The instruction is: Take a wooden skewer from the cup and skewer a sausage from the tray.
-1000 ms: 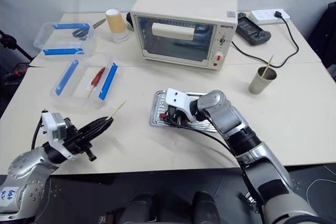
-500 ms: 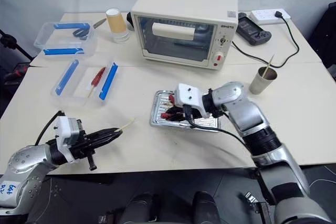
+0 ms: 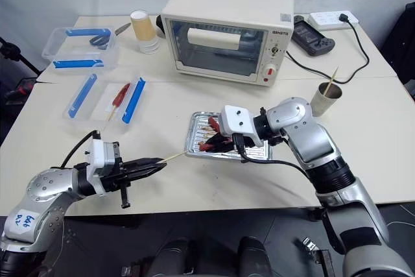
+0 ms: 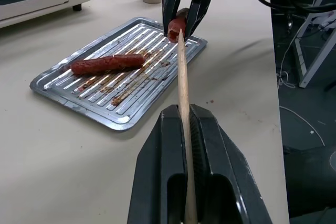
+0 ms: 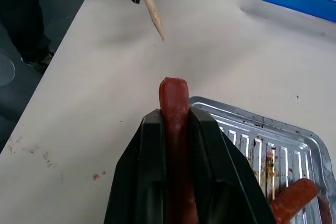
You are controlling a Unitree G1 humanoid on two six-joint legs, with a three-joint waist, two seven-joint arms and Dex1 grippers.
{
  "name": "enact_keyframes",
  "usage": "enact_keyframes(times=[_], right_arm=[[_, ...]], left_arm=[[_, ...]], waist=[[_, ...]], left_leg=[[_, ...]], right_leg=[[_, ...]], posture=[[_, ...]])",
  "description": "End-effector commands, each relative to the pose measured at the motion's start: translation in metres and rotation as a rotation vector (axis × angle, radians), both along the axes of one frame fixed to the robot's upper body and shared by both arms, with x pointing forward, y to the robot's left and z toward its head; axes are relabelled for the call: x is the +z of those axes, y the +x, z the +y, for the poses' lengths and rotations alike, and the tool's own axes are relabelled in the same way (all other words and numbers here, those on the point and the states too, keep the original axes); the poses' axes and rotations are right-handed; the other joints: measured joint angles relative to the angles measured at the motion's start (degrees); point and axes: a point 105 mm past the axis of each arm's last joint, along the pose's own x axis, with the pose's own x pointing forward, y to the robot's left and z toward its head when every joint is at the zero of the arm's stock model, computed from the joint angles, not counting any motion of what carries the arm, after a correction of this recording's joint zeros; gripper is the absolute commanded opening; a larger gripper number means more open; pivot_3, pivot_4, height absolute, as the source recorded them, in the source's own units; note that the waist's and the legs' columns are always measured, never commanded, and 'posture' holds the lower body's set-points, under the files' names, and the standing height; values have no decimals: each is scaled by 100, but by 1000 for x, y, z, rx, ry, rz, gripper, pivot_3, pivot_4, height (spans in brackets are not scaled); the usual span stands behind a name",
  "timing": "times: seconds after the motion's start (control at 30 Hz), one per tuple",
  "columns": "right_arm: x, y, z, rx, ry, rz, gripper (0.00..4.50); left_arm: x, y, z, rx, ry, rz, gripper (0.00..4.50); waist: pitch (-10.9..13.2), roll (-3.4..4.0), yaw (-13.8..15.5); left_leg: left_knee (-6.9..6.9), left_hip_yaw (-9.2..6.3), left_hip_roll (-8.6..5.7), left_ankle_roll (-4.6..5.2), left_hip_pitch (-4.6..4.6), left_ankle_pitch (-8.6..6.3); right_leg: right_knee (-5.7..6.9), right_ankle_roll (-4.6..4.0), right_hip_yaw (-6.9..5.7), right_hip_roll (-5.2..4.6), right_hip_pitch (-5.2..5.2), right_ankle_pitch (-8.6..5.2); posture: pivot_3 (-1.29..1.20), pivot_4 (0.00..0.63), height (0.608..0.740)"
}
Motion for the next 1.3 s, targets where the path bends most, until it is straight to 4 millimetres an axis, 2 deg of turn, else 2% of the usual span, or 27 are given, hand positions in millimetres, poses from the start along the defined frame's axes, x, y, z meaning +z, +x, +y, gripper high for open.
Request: enact_keyframes(times=[0.03,0.63,1.3], right_arm=[[6,-5,0,16,4,-26,481],[8,-11,4,57,0,-45,481],[6,-13,0,72,-13,-50,481]], left_arm=[[3,0,-4,-21,6,-17,0],[-4,5,-13,-44,16,-13,0],[-6,8,-13,-46,9,-11,0]], waist=[[0,0,1],[0,0,2],[0,0,4]], left_leg=[[0,0,0,0,0,0],[2,1,-1,0,0,0],[3,0,-1,0,0,0]], right_leg=[[0,0,0,0,0,0],[1,0,0,0,0,0],[2,0,0,0,1,0]], posture=[[0,150,740],[0,150,740],[0,150,740]])
